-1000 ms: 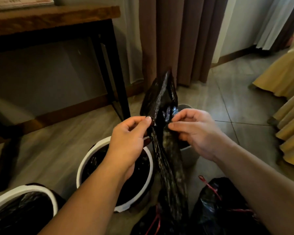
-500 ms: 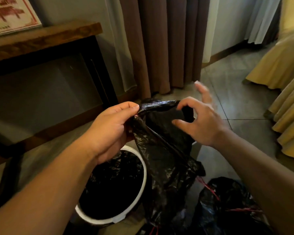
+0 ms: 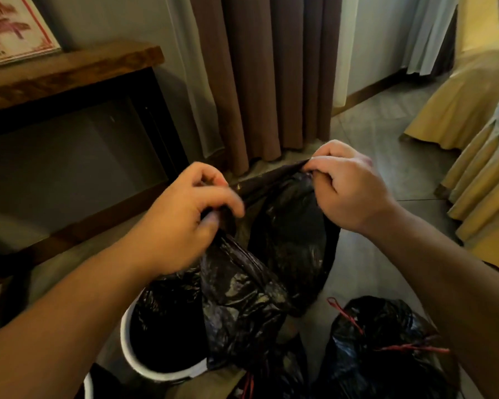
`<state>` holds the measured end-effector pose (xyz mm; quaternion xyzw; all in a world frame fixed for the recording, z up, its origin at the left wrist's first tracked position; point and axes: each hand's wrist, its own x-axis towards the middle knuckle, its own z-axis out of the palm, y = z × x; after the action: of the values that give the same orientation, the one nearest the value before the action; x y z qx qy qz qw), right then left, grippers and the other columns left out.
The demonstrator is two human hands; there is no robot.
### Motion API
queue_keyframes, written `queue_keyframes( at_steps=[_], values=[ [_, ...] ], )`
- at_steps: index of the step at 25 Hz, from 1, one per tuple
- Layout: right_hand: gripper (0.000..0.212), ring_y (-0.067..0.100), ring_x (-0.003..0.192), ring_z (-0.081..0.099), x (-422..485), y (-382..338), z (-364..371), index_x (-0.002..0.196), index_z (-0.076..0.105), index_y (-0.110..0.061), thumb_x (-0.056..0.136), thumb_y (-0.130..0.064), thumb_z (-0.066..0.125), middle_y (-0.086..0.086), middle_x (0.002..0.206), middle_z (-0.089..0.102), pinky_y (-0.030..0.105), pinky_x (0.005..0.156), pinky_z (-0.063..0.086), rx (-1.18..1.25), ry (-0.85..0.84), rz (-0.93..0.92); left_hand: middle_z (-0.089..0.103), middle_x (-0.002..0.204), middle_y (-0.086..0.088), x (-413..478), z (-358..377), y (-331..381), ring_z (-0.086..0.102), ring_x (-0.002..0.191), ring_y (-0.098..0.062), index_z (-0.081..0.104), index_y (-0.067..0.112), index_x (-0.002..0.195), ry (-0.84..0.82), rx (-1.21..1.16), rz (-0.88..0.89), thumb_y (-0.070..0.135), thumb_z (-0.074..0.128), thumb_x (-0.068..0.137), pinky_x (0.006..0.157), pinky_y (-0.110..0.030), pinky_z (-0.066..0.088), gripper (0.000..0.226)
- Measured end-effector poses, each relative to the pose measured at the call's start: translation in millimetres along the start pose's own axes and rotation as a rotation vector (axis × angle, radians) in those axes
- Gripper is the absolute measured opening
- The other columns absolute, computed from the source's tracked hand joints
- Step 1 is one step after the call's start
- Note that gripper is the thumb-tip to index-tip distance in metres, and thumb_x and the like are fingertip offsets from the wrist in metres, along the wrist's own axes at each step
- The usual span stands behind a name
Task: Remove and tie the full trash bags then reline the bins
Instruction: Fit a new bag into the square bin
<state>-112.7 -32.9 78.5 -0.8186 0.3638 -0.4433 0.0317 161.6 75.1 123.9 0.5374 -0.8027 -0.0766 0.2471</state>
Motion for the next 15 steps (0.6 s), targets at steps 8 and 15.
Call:
queue_keyframes(
  at_steps=[8, 15],
  values=[
    [0.011, 0.013, 0.074, 0.049, -10, 3, -54, 0.081, 0.073, -0.026, 0.085, -0.017, 0.067, 0.001, 0.117, 0.055, 0.034, 0.061, 0.043, -0.417, -0.157, -0.034, 0.047, 0.098, 0.012, 7, 4, 5, 0.059, 0.087, -0.021, 0.064, 0.033, 0.110, -0.029, 0.631, -0.353, 0.032, 0.062, 0.088, 0.062, -0.039, 0.052, 0.022],
    [0.027, 0.026, 0.077, 0.064, -6, 0, -61, 0.115, 0.069, -0.014, 0.094, -0.024, 0.055, 0.005, 0.101, 0.065, 0.043, 0.069, 0.058, -0.521, -0.215, 0.115, 0.047, 0.110, 0.007, 21, -2, 20, 0.059, 0.105, -0.032, 0.057, 0.027, 0.136, 0.212, 0.426, -0.343, 0.013, 0.067, 0.080, 0.074, -0.037, 0.044, 0.058]
  ],
)
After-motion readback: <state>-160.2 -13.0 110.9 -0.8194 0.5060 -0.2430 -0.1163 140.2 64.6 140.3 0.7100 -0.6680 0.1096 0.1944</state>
